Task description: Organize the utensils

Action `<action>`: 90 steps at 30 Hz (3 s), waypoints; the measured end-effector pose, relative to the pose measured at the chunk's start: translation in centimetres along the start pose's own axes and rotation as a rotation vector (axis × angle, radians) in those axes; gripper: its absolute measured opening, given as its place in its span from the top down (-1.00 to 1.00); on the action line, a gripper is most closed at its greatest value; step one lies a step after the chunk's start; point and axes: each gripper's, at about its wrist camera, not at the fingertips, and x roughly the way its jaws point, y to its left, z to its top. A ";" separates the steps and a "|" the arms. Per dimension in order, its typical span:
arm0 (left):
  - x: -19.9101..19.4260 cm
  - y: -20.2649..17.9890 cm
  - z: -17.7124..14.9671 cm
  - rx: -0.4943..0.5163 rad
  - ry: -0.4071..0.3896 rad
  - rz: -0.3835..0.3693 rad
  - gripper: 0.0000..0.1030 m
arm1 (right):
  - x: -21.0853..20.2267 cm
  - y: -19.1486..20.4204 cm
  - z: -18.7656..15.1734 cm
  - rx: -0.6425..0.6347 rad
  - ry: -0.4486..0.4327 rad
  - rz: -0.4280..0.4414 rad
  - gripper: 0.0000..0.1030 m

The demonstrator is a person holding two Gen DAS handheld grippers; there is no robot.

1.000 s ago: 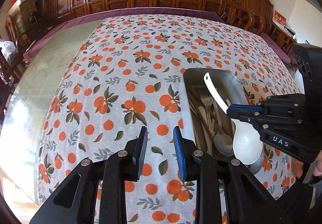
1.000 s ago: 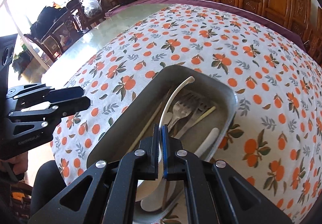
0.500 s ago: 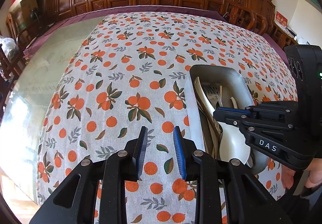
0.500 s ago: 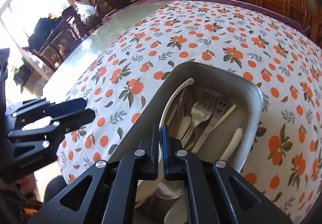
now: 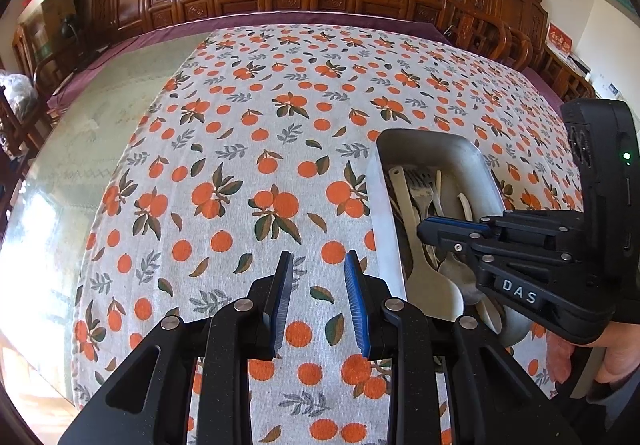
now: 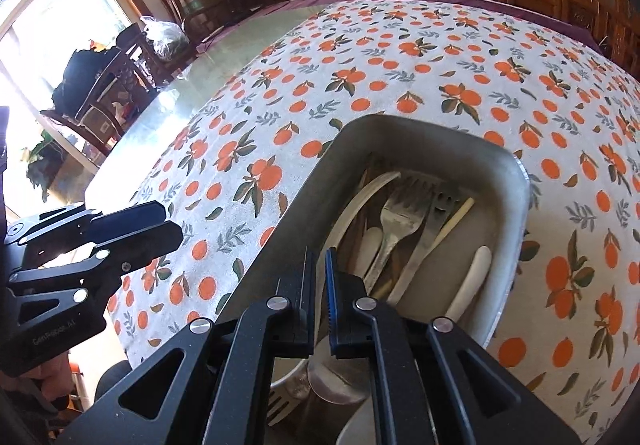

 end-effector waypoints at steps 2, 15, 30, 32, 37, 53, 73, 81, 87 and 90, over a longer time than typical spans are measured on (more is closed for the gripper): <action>-0.2 -0.1 0.0 -0.002 -0.004 -0.002 0.52 | -0.6 0.0 0.0 -0.021 -0.014 -0.018 0.85; -1.4 -2.0 -0.3 0.004 -0.029 -0.012 0.17 | -6.2 0.1 -1.4 -0.107 -0.120 -0.126 0.85; -4.7 -5.7 -1.2 -0.006 -0.128 -0.008 -0.78 | -14.2 -2.8 -6.3 0.003 -0.255 -0.282 -0.67; -5.7 -6.8 -1.3 0.001 -0.153 -0.016 -0.78 | -15.4 -3.2 -7.1 0.016 -0.271 -0.298 -0.71; -8.3 -9.4 -1.4 0.024 -0.214 -0.030 -0.80 | -19.3 -3.9 -9.0 0.051 -0.317 -0.338 -0.94; -18.1 -17.1 -1.5 0.114 -0.426 -0.028 -0.85 | -32.5 -3.0 -13.0 0.076 -0.590 -0.470 -0.95; -21.2 -18.0 -2.4 0.098 -0.474 -0.030 -0.85 | -36.8 -1.4 -14.5 0.067 -0.693 -0.499 -0.95; -21.4 -18.2 -2.5 0.094 -0.482 -0.031 -0.85 | -36.3 -1.8 -14.5 0.077 -0.687 -0.497 -0.95; -21.5 -18.3 -2.6 0.098 -0.485 -0.035 -0.85 | -36.3 -1.7 -14.5 0.078 -0.690 -0.493 -0.95; -21.7 -18.4 -2.7 0.099 -0.491 -0.034 -0.85 | -36.3 -1.7 -14.5 0.077 -0.691 -0.495 -0.95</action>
